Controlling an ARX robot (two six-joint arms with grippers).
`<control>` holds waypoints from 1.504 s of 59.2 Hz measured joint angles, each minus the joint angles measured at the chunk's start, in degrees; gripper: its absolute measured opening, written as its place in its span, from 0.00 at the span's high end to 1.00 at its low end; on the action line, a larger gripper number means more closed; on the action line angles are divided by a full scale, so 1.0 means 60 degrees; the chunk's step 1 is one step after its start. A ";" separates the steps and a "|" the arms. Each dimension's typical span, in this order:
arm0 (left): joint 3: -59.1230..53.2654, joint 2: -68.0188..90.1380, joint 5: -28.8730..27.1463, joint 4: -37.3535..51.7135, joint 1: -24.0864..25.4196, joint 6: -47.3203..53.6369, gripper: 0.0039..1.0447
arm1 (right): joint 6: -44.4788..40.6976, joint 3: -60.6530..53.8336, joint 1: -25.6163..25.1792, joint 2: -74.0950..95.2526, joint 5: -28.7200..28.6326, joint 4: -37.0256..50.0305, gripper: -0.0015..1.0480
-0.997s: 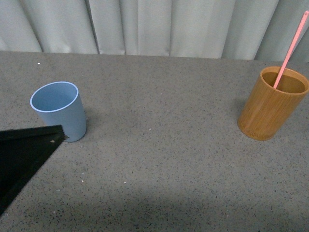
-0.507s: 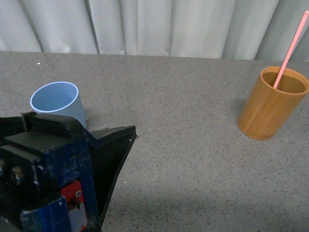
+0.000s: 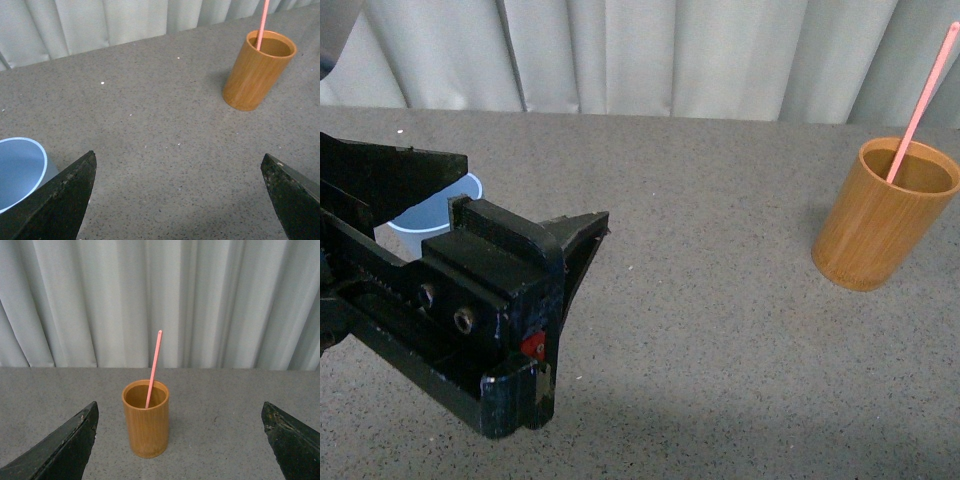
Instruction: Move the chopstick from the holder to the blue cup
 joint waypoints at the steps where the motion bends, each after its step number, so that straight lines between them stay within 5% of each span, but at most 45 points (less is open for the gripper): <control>1: 0.0007 0.0047 -0.0033 0.0044 0.0022 0.0007 0.06 | 0.0000 0.0000 0.0000 0.0000 0.0000 0.0000 0.09; 37: 0.0401 0.1679 -0.0984 0.1290 0.0189 0.1934 0.06 | 0.0000 0.0000 0.0000 0.0000 0.0000 0.0000 0.09; 66: -0.0007 0.2408 0.0055 0.4390 0.0514 0.6076 0.06 | 0.0000 0.0000 0.0000 0.0000 0.0000 0.0000 0.09; 80: 0.0120 0.2055 -0.0233 0.2014 0.0619 0.4597 0.06 | -0.0004 0.0000 0.0000 0.0000 0.0000 0.0000 0.09; 89: 0.0164 0.2062 -0.0361 0.2109 0.0619 0.4543 0.06 | 0.0000 0.0000 0.0000 0.0000 0.0000 0.0000 0.09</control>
